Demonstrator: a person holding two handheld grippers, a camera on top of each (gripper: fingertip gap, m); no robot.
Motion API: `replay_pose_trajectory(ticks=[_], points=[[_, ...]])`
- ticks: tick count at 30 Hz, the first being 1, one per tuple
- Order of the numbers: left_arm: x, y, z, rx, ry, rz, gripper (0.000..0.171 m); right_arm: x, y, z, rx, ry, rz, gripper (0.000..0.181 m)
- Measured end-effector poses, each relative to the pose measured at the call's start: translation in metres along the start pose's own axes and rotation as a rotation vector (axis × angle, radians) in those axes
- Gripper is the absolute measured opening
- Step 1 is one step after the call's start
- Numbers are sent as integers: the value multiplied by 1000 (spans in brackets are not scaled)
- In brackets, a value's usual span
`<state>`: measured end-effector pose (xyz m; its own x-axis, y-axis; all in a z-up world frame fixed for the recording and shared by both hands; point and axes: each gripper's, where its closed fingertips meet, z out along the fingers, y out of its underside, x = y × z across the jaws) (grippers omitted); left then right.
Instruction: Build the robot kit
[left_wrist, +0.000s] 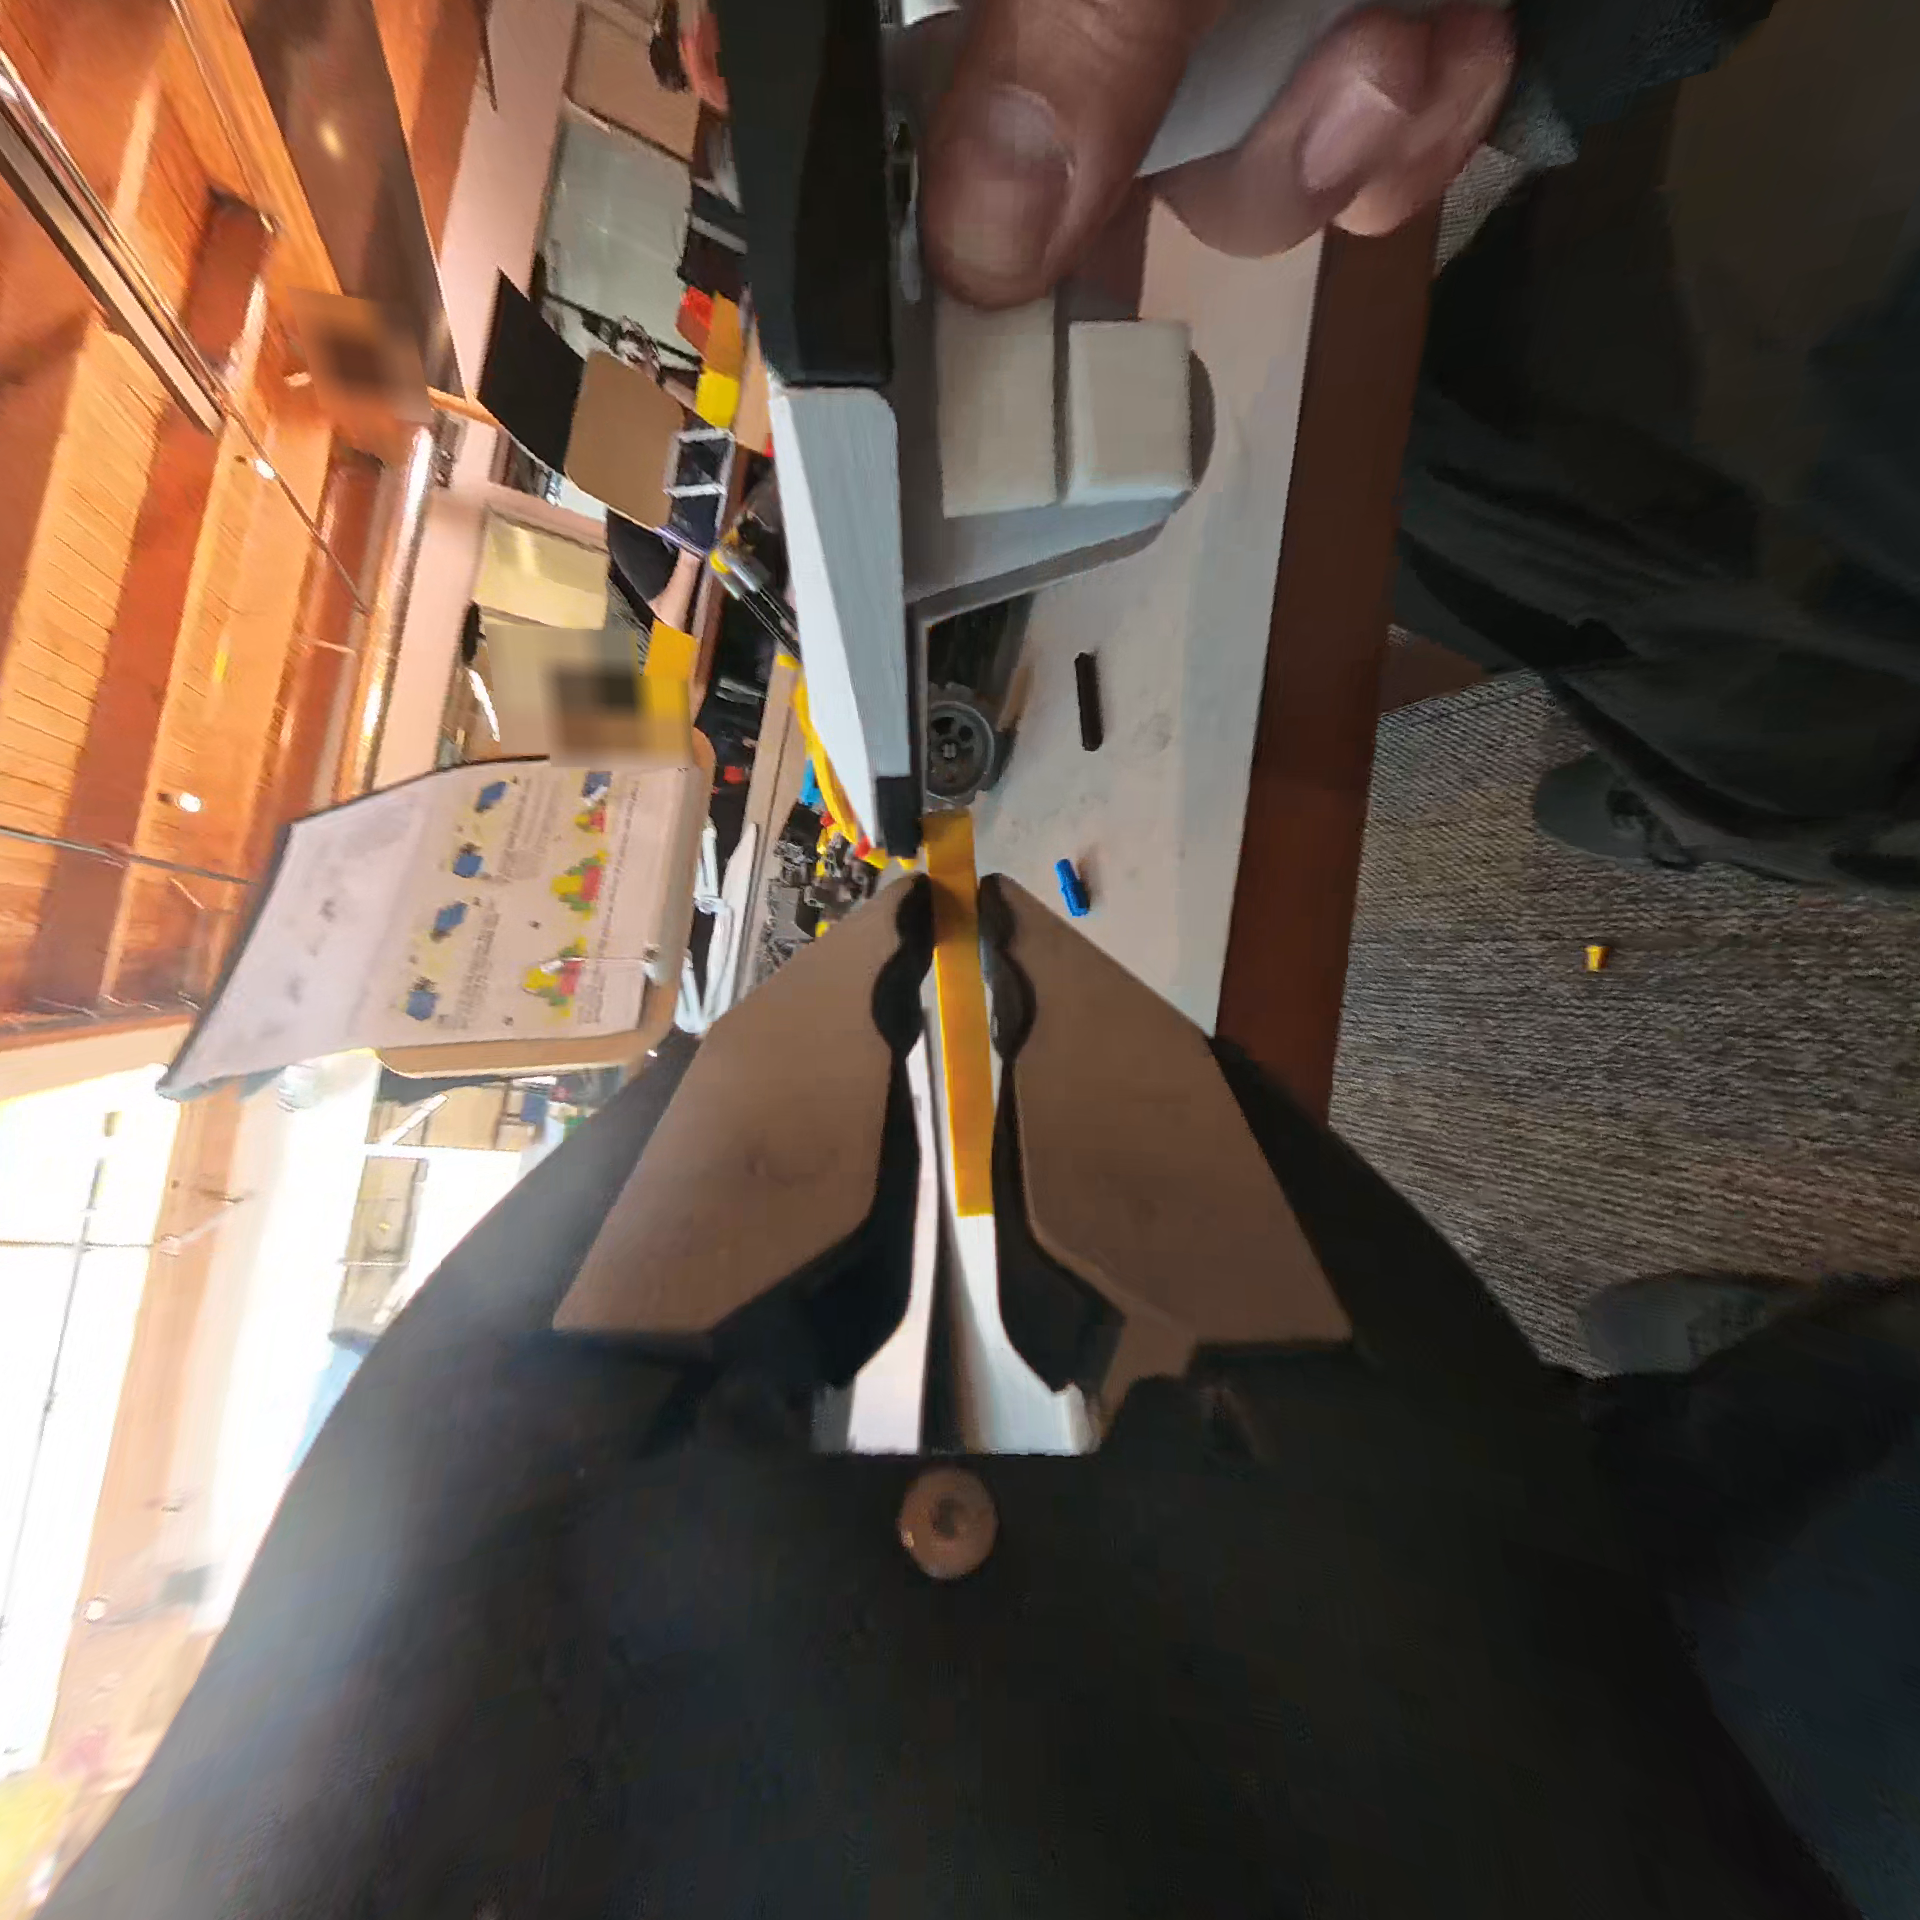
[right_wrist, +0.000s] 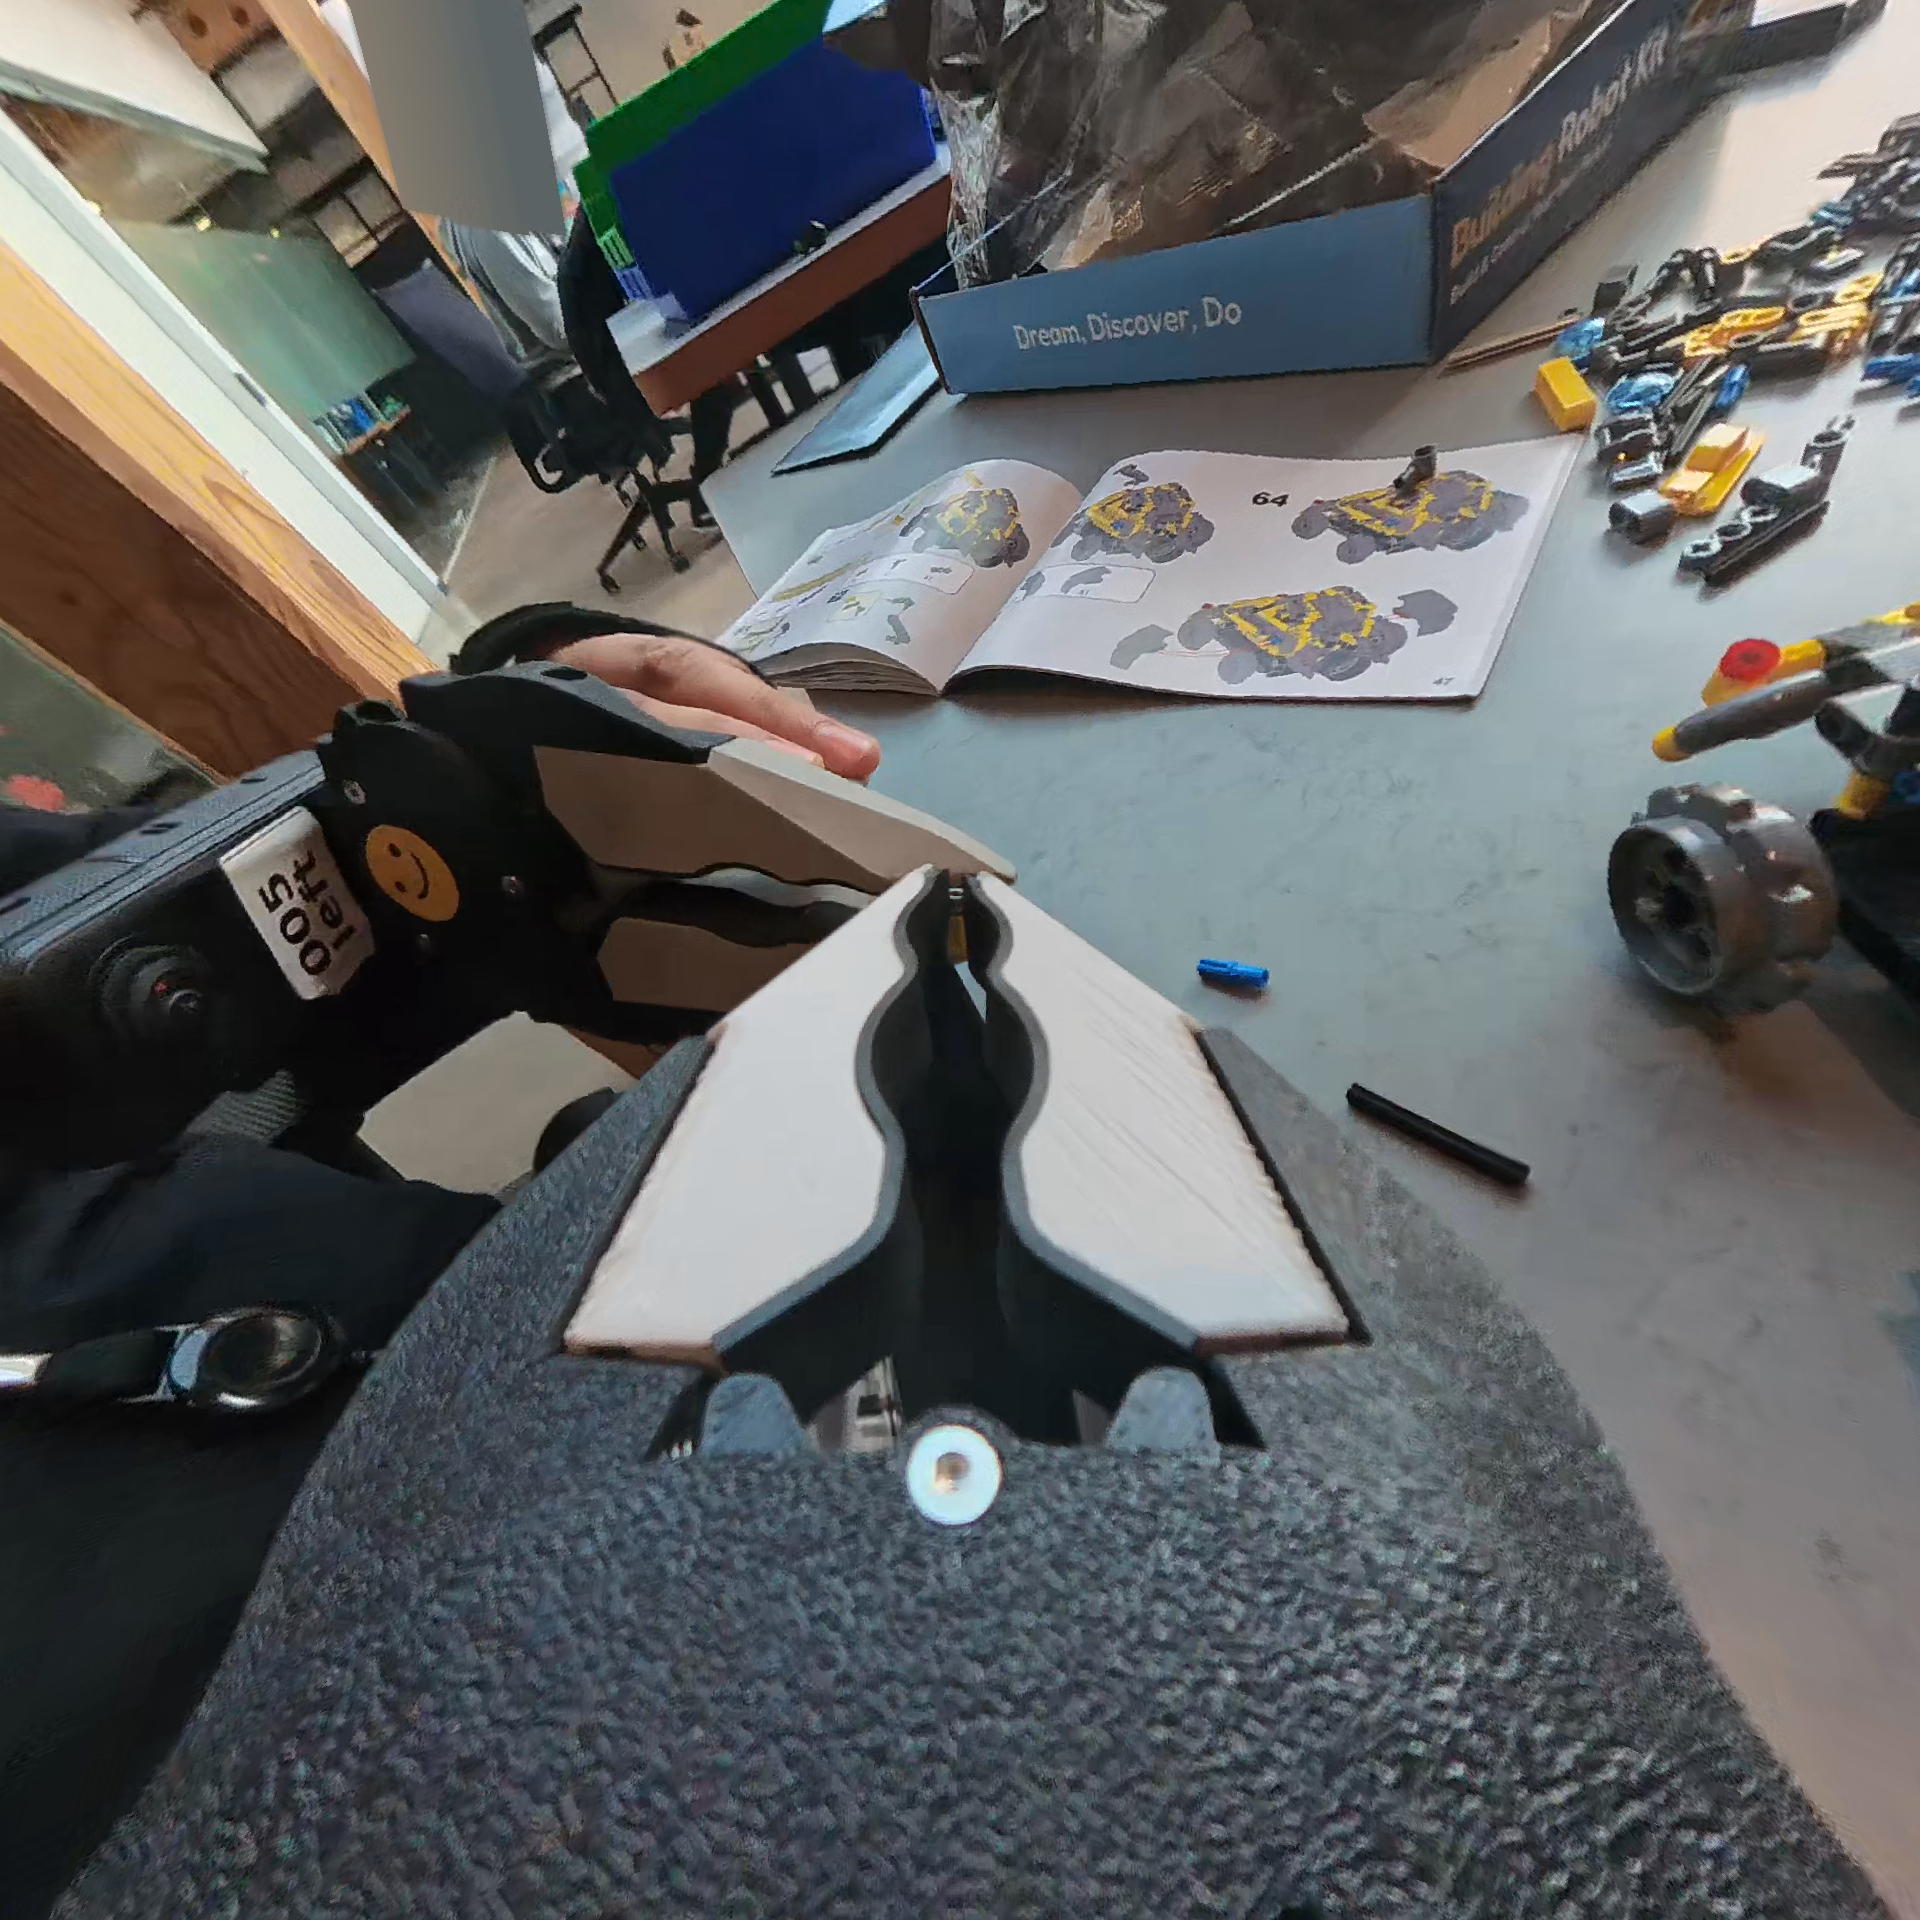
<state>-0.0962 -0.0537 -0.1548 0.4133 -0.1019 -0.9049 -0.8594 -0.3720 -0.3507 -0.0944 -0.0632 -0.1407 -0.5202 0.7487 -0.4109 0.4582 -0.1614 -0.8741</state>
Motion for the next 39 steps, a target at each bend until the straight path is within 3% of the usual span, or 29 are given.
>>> replay_pose_trajectory(ticks=[5, 10, 13, 18, 22, 27, 33, 37, 39], points=[[28, -7, 2, 29, 149, -117, 4, 27, -40, -33, 191, -2, 155, 0], [10, -8, 6, 42, 108, -208, 4, 11, -35, -38, 67, -48, 24, 0], [20, -10, 2, 82, 147, -196, 4, 2, -11, -30, -83, -101, 1, 18], [18, -25, -4, 201, 227, -346, 4, -16, -1, -25, -96, -248, 31, 26], [17, -31, -16, 330, 244, -350, 5, -27, -9, -35, -31, -349, 51, 28], [4, 12, -6, 112, 141, -277, 4, -12, -9, -41, -44, -223, -60, 31], [16, 50, 8, -112, 170, -284, 5, 31, -6, -55, -108, 23, -146, 34], [13, 56, 10, -134, 144, -303, 5, 46, -25, -76, -18, 132, -215, 25], [12, 56, 10, -128, 136, -322, 4, 47, -38, -90, 19, 203, -315, 8]])
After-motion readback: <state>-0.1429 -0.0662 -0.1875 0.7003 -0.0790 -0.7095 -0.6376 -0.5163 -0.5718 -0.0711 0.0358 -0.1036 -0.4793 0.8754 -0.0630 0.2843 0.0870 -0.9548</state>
